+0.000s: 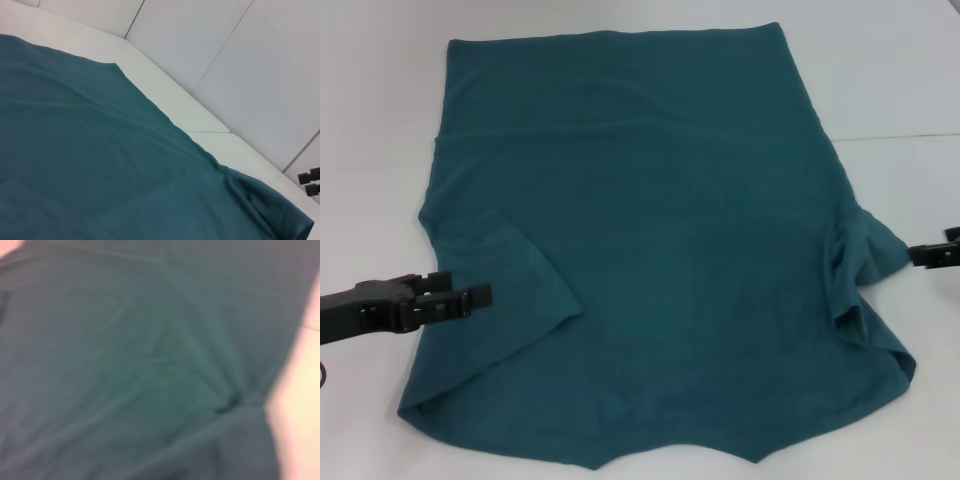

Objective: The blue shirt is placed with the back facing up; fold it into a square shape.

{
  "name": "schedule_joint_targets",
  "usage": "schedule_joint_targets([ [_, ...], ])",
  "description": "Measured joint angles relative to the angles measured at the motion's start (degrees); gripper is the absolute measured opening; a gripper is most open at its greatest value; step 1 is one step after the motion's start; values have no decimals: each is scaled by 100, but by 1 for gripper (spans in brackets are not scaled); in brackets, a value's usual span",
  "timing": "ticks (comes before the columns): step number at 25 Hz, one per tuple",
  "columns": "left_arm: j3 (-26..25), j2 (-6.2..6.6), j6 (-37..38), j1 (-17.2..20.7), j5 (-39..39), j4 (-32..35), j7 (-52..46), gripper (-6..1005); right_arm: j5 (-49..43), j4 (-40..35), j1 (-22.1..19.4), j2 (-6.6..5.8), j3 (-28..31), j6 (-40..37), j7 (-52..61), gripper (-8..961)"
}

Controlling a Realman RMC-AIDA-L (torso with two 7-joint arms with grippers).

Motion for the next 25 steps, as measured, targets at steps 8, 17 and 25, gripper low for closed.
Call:
schedule_joint_targets([
  [8,29,2,18,-9,4,0,12,934,-76,863,18,-171,119,835,553,669],
  [17,23,2,86,-6,4,0,-1,934,-560,913,225,28,-440,1613,618,666],
  [25,15,-7,131,24,3,0,-5,934,-883,1449,542,93,-736,2234,663,549],
])
